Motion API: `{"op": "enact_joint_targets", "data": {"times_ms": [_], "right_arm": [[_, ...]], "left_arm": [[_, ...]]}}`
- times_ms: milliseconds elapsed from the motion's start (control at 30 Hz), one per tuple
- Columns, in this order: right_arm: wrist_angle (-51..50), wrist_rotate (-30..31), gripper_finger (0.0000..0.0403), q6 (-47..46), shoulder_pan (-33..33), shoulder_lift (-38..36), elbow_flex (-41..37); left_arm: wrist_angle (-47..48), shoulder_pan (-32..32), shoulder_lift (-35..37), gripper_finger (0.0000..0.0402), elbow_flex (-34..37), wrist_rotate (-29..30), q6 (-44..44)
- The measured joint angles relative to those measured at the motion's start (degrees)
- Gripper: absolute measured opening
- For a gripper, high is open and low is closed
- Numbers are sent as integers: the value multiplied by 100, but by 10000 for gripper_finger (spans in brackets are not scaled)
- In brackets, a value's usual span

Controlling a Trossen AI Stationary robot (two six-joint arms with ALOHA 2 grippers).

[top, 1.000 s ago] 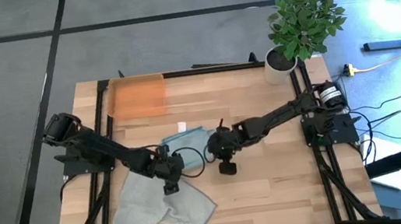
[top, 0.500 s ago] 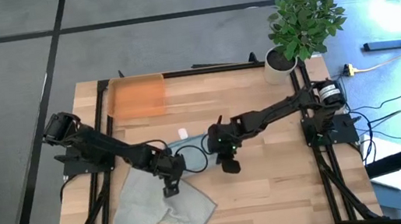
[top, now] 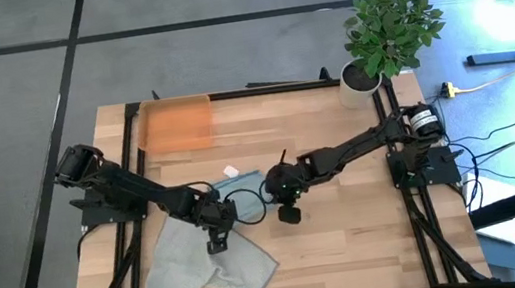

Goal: Roll microfiber towels into tight, uniform cylinder then place into a basket
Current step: Roll the blue microfiber cloth

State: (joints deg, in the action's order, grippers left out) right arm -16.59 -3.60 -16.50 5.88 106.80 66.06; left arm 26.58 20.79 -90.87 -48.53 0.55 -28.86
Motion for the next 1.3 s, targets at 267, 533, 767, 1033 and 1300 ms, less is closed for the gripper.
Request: {"op": "enact_joint_targets", "data": {"times_ms": [267, 533, 767, 1033, 1300], "right_arm": [[41, -1029, 4, 329, 34, -7, 0], [-16, -1569, 4, 250, 316, -9, 7], [-87, -866, 4, -344, 111, 19, -1], [-37, -848, 4, -254, -161, 321, -4], [126, -648, 4, -137, -281, 527, -2]], "left_arm": [[-138, 53, 0, 0, -14, -589, -1], [-425, 123, 0, 0, -13, -1201, 71], [-323, -214, -7, 0, 3, -1178, -192], [-167, -532, -13, 0, 5, -1317, -93], [-132, -530, -13, 0, 7, -1172, -58]]}}
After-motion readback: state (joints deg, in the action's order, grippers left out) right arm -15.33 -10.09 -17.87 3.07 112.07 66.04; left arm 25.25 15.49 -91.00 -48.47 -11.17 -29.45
